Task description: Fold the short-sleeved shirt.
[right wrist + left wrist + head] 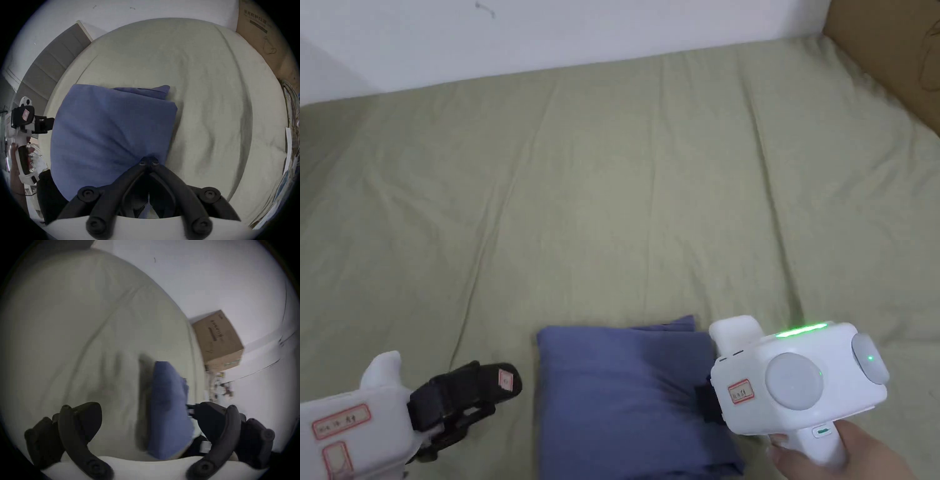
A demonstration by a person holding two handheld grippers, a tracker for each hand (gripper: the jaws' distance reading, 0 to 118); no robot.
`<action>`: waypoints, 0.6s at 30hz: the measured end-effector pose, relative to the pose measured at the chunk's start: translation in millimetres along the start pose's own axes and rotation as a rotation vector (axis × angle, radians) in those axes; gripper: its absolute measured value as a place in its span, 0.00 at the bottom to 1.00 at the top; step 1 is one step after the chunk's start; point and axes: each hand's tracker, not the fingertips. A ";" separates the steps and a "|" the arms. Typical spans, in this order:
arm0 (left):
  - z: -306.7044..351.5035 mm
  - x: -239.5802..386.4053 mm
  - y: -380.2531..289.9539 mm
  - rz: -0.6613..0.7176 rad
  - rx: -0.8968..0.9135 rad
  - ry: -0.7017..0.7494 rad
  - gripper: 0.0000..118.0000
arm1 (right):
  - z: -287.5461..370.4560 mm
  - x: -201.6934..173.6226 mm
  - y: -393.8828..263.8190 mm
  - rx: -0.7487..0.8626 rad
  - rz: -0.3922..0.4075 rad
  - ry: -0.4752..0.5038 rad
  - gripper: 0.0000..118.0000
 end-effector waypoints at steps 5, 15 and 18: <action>-60.1 -32.9 2.5 0.244 -0.210 -0.285 0.99 | 0.2 -0.3 -1.4 0.008 -0.004 0.000 0.01; -116.1 -1.0 -11.4 0.113 -0.263 -0.307 0.92 | -0.5 4.7 -2.5 0.011 -0.028 0.019 0.01; -105.9 1.7 -19.5 -0.110 -0.180 0.007 0.26 | 0.1 8.7 -4.4 0.021 -0.058 0.047 0.01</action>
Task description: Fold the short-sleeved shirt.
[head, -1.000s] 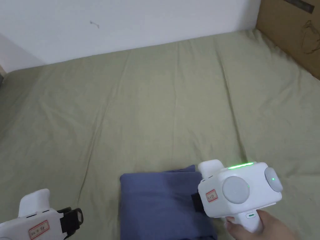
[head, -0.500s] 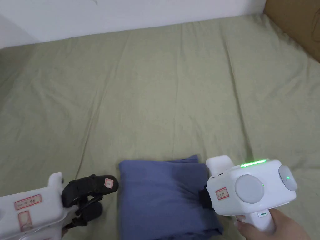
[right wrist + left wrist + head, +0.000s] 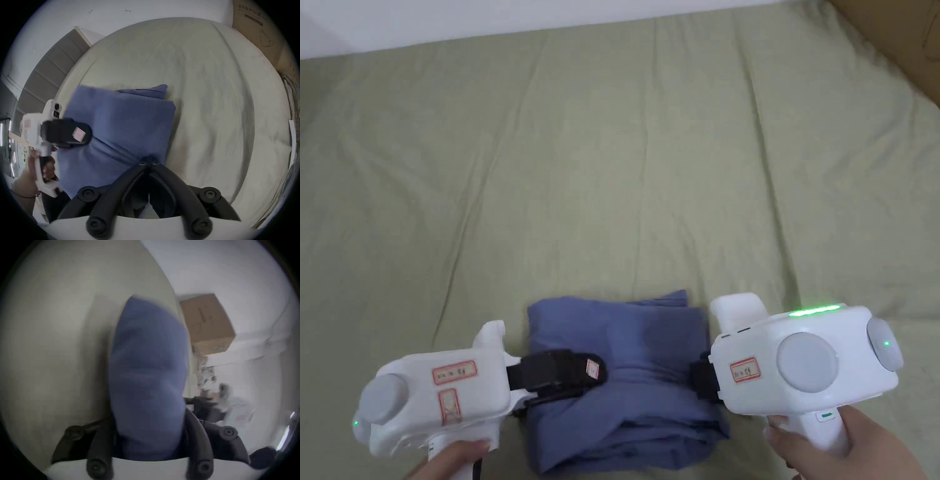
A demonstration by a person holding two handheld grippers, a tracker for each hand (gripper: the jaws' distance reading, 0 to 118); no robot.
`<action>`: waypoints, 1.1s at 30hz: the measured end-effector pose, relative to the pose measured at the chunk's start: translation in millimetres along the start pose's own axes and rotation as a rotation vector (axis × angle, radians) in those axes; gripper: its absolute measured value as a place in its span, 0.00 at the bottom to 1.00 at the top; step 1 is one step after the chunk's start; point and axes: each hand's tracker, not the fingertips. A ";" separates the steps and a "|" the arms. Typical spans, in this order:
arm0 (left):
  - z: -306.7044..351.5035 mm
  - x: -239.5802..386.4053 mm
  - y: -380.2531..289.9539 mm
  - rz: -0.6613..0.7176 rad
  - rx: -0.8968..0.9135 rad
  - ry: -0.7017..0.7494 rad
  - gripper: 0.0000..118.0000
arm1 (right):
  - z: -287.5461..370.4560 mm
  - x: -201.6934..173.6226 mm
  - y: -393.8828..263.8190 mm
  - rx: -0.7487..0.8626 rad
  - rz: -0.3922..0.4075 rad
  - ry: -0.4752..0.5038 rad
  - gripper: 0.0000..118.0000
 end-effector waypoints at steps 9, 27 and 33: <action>48.7 18.9 3.0 -0.062 0.028 -0.033 0.25 | 36.1 -34.7 2.3 0.107 0.016 -0.076 0.01; 341.8 -125.6 36.5 -0.212 0.125 0.611 0.25 | 28.9 -302.3 12.5 0.325 0.059 0.187 0.01; 343.0 -145.7 44.4 -0.264 0.124 0.845 0.79 | 13.3 -314.5 12.7 0.297 0.053 0.187 0.01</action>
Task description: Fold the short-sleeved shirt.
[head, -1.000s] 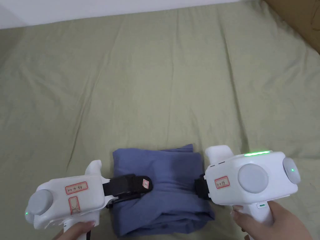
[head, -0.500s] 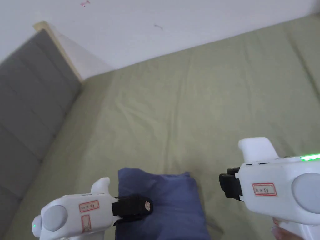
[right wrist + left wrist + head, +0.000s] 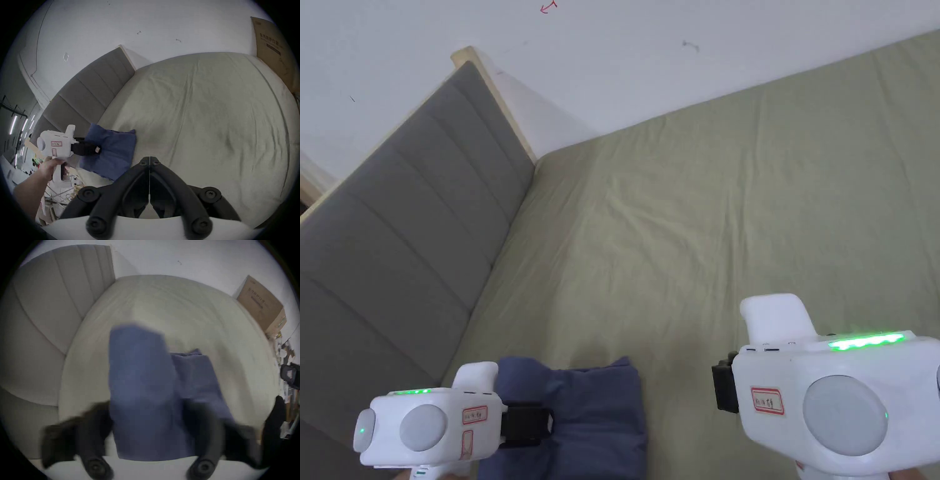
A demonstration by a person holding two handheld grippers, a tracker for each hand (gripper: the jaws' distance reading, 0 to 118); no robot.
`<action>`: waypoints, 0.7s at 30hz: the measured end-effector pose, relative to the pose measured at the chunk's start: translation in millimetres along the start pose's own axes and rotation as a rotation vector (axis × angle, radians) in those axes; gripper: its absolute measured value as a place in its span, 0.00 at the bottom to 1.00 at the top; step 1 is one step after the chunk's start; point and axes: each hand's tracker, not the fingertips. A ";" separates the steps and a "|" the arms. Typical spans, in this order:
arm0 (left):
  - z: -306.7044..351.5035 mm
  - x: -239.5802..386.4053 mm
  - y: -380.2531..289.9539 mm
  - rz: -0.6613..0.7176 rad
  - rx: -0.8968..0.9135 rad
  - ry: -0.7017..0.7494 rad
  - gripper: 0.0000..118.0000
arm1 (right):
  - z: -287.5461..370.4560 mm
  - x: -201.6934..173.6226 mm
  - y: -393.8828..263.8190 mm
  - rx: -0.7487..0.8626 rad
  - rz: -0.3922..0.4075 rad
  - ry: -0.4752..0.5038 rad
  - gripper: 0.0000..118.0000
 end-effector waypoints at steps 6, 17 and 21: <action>25.8 -7.7 -4.7 0.002 0.041 0.069 0.98 | -3.9 2.3 -3.7 -0.016 0.000 -0.027 0.01; 64.9 130.9 -16.1 -0.033 0.184 0.095 0.00 | 42.8 28.8 -8.6 0.042 0.047 -0.003 0.01; 85.9 213.4 -14.6 0.017 0.352 0.018 0.00 | 84.3 60.4 -5.6 0.121 0.103 -0.064 0.01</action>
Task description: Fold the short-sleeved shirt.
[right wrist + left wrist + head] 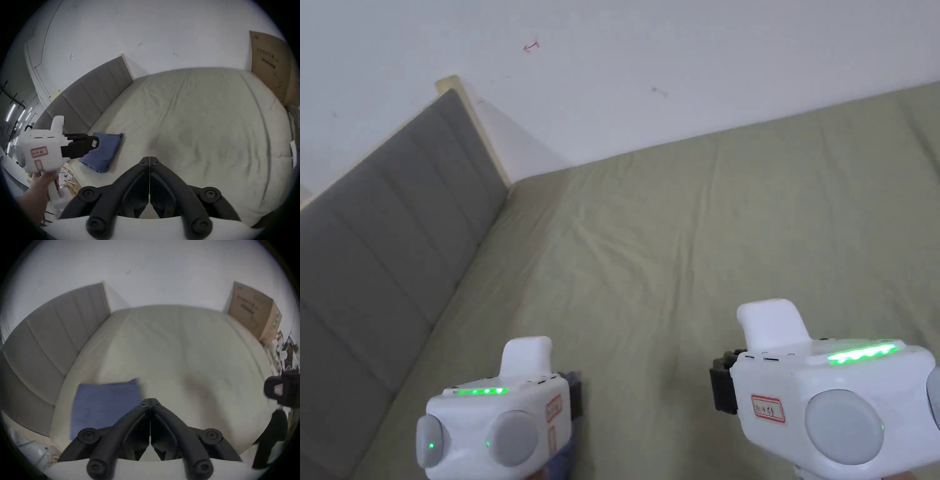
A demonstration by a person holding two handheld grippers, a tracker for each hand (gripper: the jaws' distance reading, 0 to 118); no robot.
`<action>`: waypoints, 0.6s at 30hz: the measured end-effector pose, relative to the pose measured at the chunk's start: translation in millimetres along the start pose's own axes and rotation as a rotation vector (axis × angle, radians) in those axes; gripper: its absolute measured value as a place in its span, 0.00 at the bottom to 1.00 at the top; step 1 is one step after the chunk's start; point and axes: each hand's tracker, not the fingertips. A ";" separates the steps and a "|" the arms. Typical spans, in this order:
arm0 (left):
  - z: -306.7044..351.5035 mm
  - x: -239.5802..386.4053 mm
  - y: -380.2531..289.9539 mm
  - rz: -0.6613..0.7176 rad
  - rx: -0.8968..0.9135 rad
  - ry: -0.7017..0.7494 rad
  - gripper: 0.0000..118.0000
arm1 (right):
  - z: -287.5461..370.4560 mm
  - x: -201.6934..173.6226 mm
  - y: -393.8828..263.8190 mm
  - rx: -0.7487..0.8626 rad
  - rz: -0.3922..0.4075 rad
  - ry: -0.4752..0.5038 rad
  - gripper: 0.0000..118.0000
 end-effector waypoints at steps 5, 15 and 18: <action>36.3 98.7 14.0 0.039 0.180 -0.079 0.00 | 62.4 61.8 9.0 0.136 -0.007 -0.133 0.01; 131.9 197.7 49.3 0.050 0.591 0.000 0.00 | 185.6 134.5 42.7 0.447 0.043 -0.296 0.01; 154.7 206.3 52.1 0.048 0.715 0.017 0.07 | 209.1 140.2 51.8 0.532 0.057 -0.319 0.01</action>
